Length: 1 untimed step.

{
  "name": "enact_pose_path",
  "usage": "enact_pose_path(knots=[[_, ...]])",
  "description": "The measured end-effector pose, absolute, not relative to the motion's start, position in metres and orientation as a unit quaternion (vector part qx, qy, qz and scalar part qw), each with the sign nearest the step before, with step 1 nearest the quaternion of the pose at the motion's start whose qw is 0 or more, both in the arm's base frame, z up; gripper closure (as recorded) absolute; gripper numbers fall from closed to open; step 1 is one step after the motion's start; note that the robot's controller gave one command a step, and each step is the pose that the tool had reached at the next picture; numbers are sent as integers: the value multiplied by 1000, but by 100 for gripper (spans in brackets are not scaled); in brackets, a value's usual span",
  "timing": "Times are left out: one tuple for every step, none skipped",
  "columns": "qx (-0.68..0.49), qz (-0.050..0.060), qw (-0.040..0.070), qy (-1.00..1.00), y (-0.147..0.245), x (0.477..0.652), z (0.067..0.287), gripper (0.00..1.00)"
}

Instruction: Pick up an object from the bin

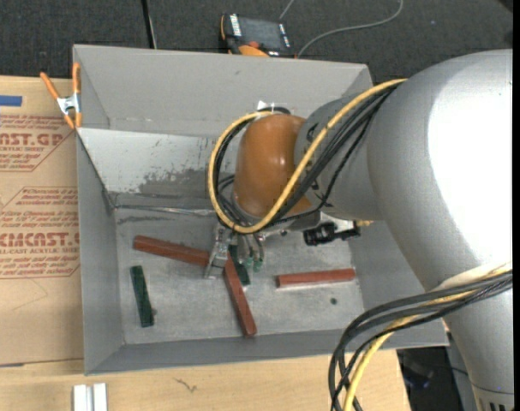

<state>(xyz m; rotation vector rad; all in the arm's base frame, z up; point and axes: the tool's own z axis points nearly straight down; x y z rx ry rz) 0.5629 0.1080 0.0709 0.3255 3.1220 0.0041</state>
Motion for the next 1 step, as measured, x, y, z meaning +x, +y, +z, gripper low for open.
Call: enact_pose_path(knots=[[105,2,5,994,111,560,243,100]])
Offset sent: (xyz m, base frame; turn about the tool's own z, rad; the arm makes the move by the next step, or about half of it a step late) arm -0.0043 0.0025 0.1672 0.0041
